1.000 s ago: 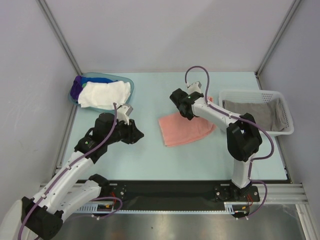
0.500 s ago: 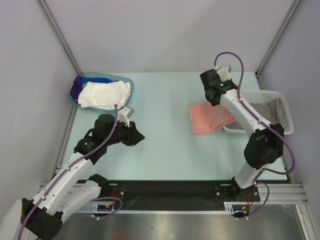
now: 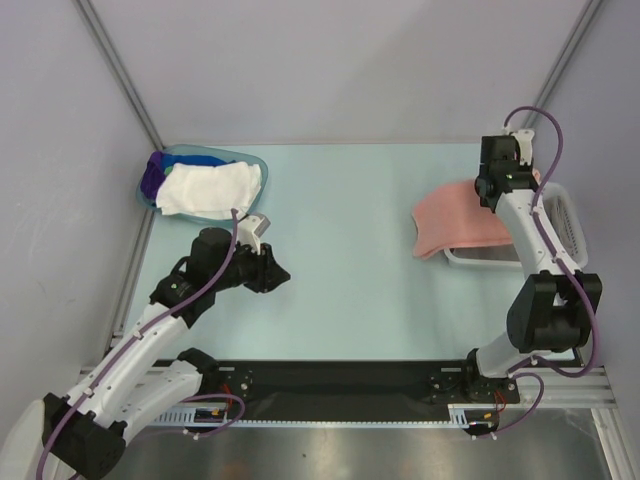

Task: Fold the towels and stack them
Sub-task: Neatly place the folded towel into the bin

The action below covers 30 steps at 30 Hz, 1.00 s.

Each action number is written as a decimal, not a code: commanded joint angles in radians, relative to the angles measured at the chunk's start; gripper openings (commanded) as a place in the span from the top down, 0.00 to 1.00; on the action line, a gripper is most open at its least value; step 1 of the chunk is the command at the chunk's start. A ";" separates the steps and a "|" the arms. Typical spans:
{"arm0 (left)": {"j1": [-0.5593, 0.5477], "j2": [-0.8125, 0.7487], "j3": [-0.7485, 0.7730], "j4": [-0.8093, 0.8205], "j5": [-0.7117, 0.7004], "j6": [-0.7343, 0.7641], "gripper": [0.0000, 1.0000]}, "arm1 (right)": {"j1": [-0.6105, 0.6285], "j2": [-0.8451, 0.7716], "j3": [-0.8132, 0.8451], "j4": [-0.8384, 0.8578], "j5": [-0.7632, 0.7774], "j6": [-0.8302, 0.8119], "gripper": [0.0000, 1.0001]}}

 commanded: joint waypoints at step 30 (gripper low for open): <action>-0.073 -0.024 -0.013 0.010 -0.055 0.014 0.66 | -0.171 0.095 -0.084 0.274 0.092 -0.034 1.00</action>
